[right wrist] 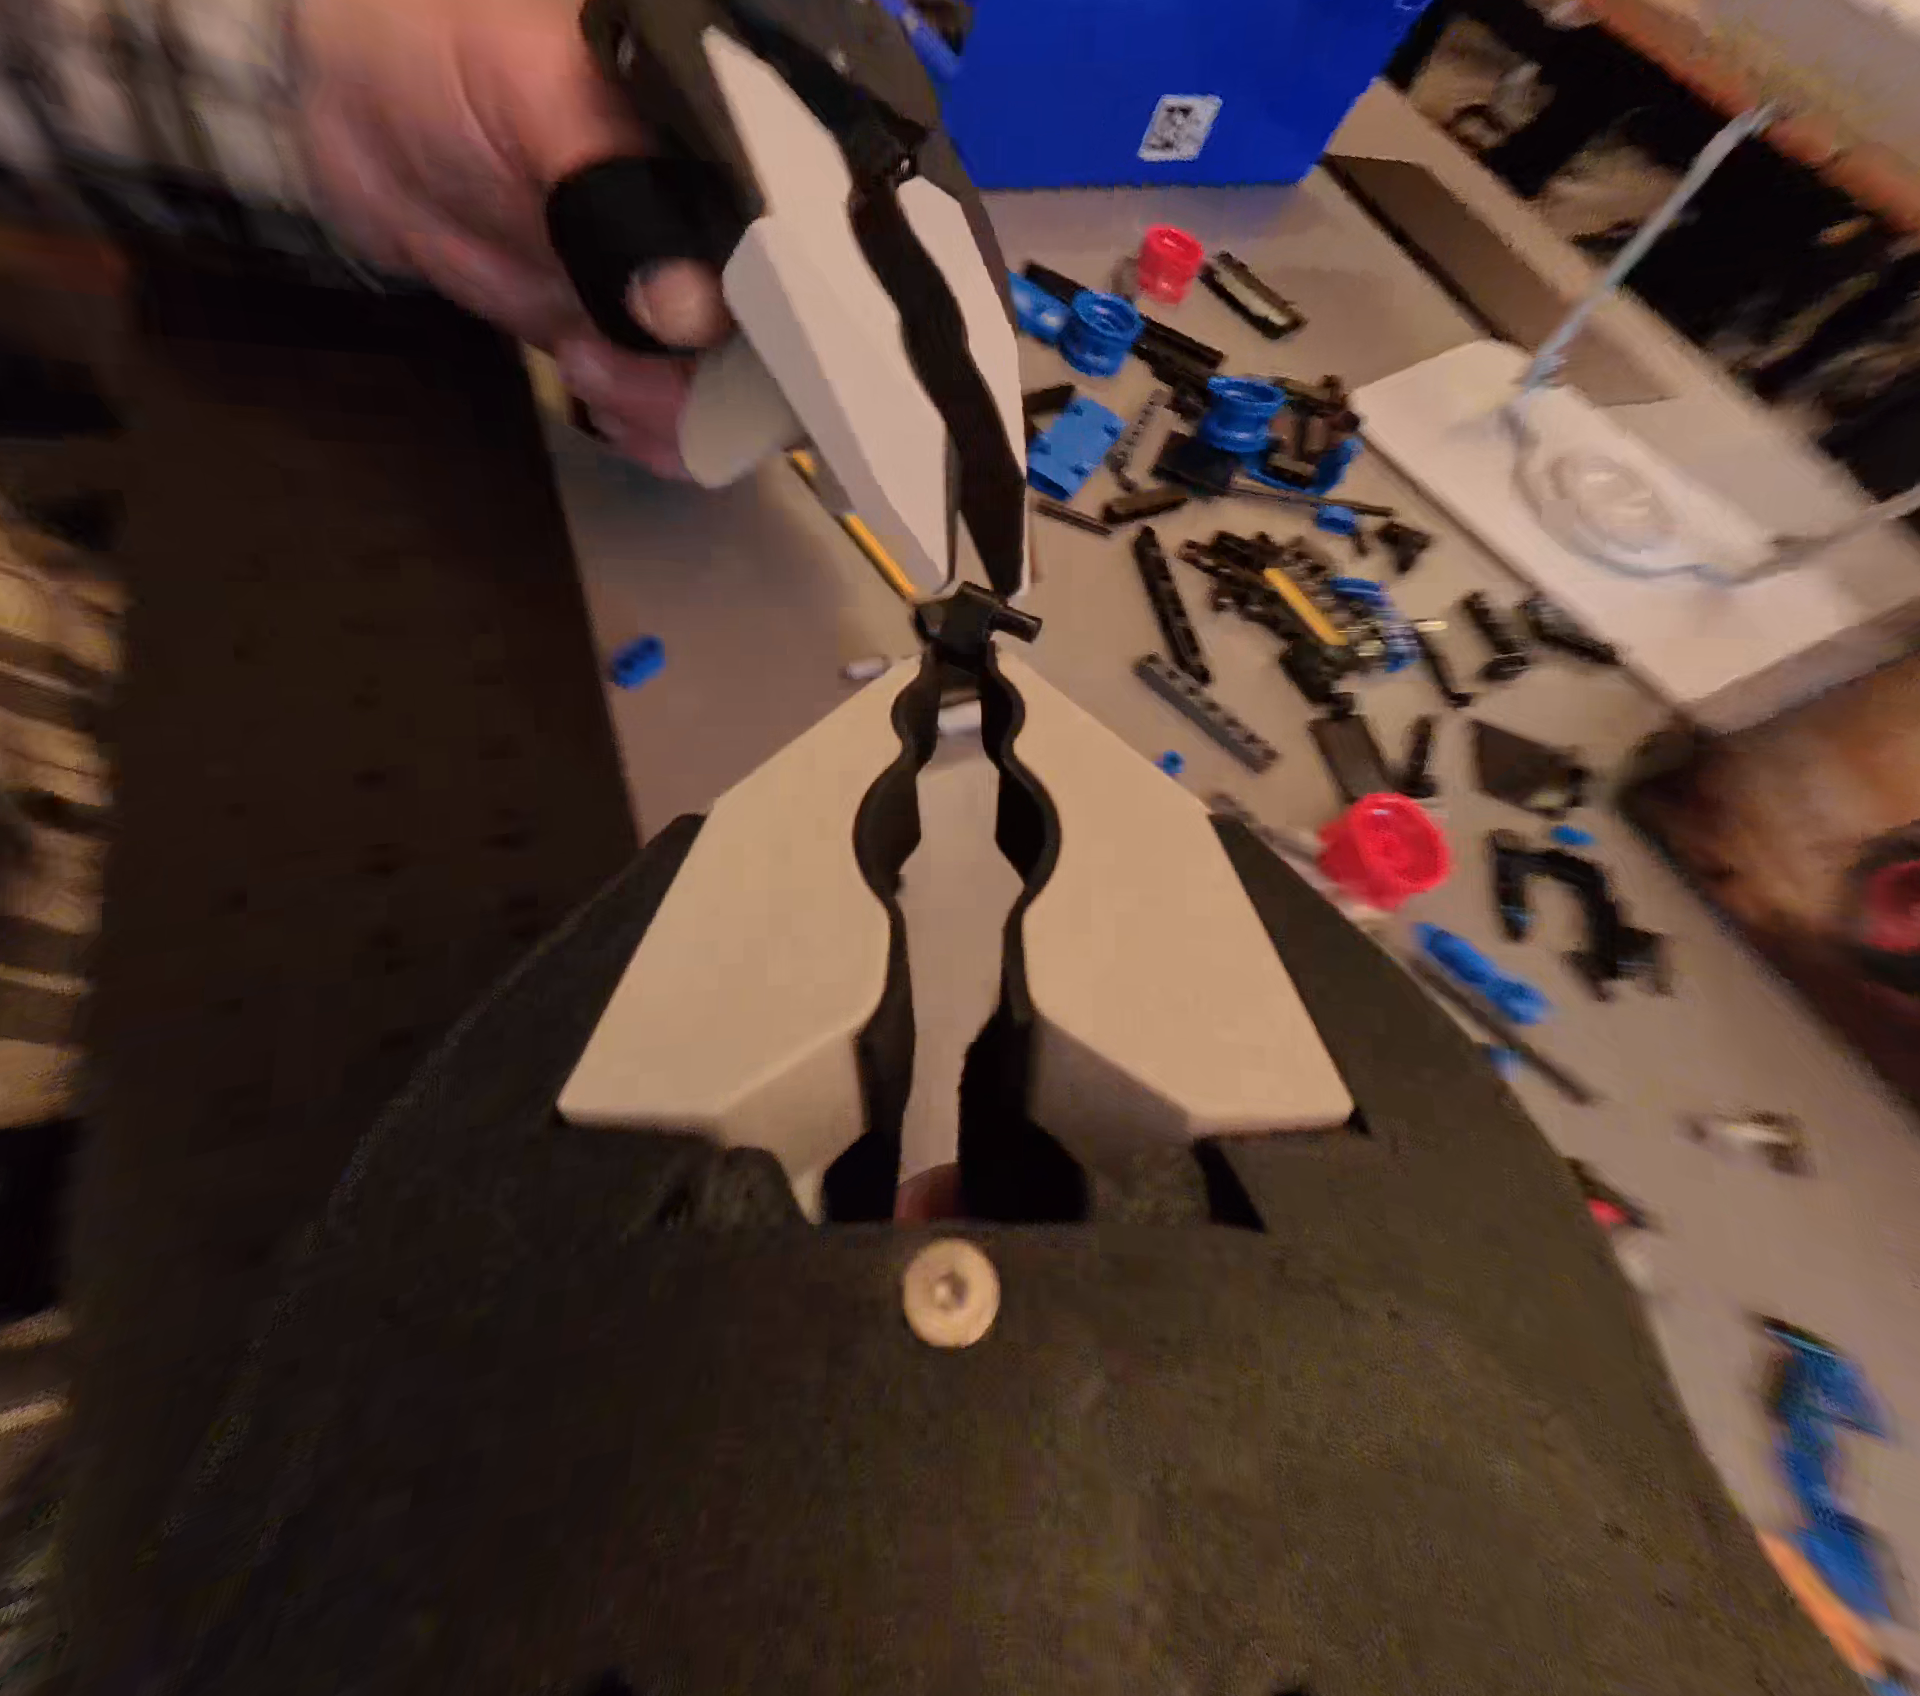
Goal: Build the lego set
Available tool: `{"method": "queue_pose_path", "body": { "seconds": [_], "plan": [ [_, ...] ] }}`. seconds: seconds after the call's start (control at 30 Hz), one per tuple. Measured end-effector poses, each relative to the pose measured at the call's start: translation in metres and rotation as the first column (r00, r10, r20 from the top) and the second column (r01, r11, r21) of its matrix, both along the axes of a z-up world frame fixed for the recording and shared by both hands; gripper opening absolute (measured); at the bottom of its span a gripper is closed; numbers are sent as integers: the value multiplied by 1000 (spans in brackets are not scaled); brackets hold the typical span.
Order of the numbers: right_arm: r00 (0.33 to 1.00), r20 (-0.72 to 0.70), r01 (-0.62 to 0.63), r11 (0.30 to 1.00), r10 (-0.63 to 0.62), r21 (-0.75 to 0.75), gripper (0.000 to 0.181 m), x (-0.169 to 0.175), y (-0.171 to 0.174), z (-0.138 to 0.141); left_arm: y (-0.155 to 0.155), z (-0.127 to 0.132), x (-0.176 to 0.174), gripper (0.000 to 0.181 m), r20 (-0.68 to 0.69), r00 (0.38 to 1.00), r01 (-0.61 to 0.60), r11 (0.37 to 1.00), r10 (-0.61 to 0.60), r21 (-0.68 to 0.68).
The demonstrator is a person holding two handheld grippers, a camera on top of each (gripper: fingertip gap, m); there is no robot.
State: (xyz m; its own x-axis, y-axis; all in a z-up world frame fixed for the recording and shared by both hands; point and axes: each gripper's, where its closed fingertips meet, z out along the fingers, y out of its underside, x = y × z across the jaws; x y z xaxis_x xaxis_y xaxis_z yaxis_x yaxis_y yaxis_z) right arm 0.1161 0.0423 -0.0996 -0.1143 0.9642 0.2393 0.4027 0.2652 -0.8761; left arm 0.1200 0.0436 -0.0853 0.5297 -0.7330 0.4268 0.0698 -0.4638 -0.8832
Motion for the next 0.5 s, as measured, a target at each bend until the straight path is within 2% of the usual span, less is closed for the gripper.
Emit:
{"method": "queue_pose_path", "body": {
  "seconds": [0.07, 0.13, 0.23, 0.3, 0.37, 0.43, 0.5],
  "plan": [
    [996, -40, -83, 969, 75, -233, 6, 6, -6, 7, -1, 4, -3, 19, -156, 988, 3, 988, 22, 154],
    [990, -68, -137, 918, 120, -372, 6, 12, -5, 12, -2, 4, -2, 23, -355, 932, 43, 949, 75, 314],
    [975, -62, -216, 853, 213, -476, 6, 19, -8, 12, -3, -6, 3, 27, -629, 757, 211, 846, 176, 490],
    [950, -32, -282, 806, 311, -520, 0, 25, -18, 8, -5, -7, 9, 27, -695, 688, 306, 784, 209, 539],
    [924, -13, -328, 772, 383, -544, 0, 28, -26, 6, -7, -7, 16, 25, -706, 674, 349, 749, 218, 563],
    [923, 30, -305, 779, 383, -548, 0, 25, -24, 0, -10, -9, 20, 21, -727, 649, 389, 723, 225, 571],
    [919, 74, -289, 787, 388, -545, 0, 25, -23, -7, -9, -19, 16, 15, -766, 598, 410, 731, 235, 545]
  ]
}}
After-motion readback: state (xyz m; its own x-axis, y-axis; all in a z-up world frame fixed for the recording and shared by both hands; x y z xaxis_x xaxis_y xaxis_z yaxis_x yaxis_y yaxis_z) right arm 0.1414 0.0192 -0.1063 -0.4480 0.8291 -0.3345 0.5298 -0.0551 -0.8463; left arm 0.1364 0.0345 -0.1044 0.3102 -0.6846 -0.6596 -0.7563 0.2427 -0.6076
